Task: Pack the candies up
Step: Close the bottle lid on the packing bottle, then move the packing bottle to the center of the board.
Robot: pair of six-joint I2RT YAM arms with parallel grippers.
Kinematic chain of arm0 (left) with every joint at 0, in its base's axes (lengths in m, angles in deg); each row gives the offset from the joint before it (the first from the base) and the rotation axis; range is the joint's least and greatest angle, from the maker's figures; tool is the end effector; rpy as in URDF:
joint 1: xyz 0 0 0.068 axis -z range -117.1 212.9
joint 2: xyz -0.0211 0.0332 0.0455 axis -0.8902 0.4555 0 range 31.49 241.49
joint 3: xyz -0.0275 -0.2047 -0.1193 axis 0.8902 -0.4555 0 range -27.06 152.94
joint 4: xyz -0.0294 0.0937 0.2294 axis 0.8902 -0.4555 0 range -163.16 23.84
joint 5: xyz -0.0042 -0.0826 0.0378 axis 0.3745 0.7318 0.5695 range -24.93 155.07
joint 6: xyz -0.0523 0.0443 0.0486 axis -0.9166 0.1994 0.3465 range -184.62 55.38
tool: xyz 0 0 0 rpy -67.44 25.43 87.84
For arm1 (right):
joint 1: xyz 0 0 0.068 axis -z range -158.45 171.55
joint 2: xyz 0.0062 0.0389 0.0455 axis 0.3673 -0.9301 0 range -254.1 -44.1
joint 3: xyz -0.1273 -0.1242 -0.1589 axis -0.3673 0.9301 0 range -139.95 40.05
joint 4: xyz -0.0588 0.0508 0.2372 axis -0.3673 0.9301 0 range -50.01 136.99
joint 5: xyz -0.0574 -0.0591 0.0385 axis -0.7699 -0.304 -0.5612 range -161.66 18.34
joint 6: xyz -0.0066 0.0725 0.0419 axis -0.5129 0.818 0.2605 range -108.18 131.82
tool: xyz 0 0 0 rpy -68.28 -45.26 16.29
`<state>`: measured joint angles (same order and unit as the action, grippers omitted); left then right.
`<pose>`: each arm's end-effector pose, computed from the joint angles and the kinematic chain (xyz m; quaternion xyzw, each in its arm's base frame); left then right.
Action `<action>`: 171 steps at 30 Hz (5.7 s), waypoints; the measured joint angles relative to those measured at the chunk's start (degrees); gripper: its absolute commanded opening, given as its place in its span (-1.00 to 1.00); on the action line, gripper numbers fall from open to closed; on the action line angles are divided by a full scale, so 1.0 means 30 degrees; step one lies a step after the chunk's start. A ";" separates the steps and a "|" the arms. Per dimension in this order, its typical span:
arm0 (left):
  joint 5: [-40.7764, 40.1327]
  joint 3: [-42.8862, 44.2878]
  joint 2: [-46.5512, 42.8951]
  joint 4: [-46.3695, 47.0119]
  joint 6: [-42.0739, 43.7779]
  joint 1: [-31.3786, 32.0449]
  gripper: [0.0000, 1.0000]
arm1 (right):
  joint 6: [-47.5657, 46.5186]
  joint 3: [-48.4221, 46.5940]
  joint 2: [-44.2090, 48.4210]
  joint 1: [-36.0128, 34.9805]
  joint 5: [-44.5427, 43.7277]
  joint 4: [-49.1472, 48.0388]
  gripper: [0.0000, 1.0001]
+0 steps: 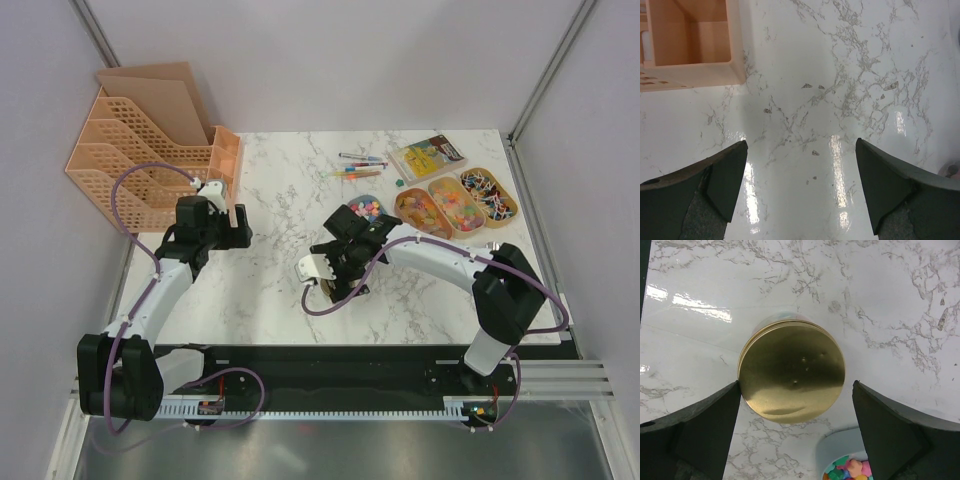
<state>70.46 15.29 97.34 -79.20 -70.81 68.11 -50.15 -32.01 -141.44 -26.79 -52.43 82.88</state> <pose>0.2800 -0.0324 0.1966 0.0135 0.8923 -0.0864 0.4429 0.2068 0.2690 0.1619 -0.8127 0.5271 0.1407 0.2048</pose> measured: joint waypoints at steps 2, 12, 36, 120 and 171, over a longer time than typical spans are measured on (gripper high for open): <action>0.0109 0.0000 0.0000 0.0007 0.0000 0.0000 0.91 | 0.0095 -0.0080 0.0000 0.0058 -0.0022 0.0000 0.96; 0.0277 -0.0109 0.0000 0.0401 0.0000 0.0000 0.90 | 0.0146 -0.0080 0.0044 0.0080 -0.0029 0.0372 0.96; 0.0328 -0.0328 0.0000 0.0495 0.0000 -0.0044 0.87 | 0.0801 -0.0146 0.0080 -0.0226 0.0554 0.1435 -0.91; 1.2247 -0.2951 0.4889 0.2761 2.3205 0.7730 0.89 | 0.7730 0.4175 1.0819 0.2149 -0.3096 -0.1413 0.96; 0.7752 -0.0838 1.2007 1.3617 0.9530 1.5256 0.92 | 0.3963 0.4838 1.2910 0.4087 -0.0670 0.3198 0.96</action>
<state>93.71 12.78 133.36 -38.35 -42.22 113.88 -38.26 -17.49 -102.71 -14.53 -54.45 92.48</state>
